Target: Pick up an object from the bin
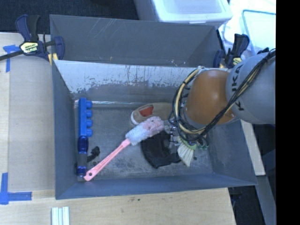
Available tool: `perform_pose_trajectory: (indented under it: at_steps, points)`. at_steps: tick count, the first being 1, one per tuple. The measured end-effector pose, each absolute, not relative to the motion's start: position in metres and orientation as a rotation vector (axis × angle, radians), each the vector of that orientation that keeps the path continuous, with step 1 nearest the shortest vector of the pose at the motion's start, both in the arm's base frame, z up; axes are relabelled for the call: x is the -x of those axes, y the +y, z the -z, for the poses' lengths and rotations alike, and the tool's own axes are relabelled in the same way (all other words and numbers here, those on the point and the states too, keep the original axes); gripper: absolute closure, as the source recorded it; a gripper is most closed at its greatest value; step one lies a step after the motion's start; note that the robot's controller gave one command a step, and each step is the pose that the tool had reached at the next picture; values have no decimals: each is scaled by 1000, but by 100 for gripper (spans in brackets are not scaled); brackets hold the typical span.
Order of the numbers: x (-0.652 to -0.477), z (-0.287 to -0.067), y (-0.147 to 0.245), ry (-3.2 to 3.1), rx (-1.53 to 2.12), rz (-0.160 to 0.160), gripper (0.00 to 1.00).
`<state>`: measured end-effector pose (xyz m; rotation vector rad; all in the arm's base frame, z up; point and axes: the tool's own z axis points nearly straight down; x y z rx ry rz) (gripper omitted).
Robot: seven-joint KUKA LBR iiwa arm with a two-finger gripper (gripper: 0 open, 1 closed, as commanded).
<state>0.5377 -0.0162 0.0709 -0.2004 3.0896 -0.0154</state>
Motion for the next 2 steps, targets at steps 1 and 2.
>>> perform_pose_trajectory:
  at_steps: [1,2]
  points:
    - [-533,-71,-18,3095,165,12,0]
    - [-533,-71,-18,3095,164,12,100]
